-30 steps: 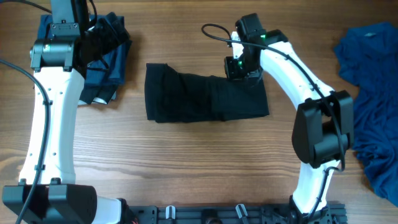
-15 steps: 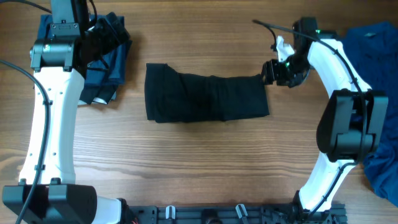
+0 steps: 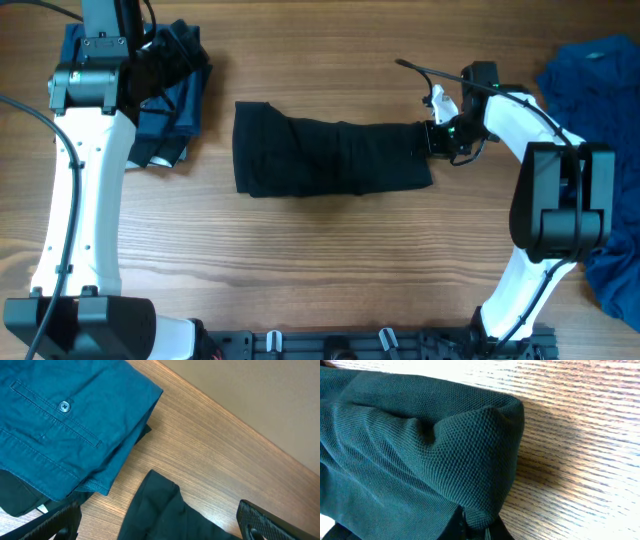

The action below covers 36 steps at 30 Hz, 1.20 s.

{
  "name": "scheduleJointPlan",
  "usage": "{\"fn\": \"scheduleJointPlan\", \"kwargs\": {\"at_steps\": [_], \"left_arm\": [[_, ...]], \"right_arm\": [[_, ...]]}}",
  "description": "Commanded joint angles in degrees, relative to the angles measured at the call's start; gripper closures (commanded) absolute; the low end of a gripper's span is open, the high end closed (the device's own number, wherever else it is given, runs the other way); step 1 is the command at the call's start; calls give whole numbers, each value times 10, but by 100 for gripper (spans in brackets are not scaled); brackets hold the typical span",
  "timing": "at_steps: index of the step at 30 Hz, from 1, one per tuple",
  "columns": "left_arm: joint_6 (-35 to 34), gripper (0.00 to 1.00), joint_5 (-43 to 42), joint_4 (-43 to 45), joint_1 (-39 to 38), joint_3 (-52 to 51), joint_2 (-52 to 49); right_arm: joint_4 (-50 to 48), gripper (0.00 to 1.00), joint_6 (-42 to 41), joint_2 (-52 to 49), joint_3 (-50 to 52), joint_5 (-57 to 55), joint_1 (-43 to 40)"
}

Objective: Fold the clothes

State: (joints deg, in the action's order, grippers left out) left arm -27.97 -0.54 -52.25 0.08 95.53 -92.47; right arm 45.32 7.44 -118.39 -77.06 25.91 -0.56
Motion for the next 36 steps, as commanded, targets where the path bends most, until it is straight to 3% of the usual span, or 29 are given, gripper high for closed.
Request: {"fn": "scheduleJointPlan", "kwargs": {"at_steps": [1, 12, 18, 27, 36], "left_arm": [[1, 0, -5, 1, 2, -2, -3], [1, 0, -5, 1, 2, -2, -3], [1, 0, -5, 1, 2, -2, -3], [1, 0, -5, 1, 2, -2, -3], [1, 0, -5, 1, 2, -2, -3]], "right_arm": [[13, 96, -27, -6, -18, -73, -21], [71, 96, -29, -2, -108, -88, -178], [129, 96, -29, -1, -180, -59, -203], [213, 96, -67, 15, -290, 93, -124], [217, 96, -106, 17, -292, 68, 27]]}}
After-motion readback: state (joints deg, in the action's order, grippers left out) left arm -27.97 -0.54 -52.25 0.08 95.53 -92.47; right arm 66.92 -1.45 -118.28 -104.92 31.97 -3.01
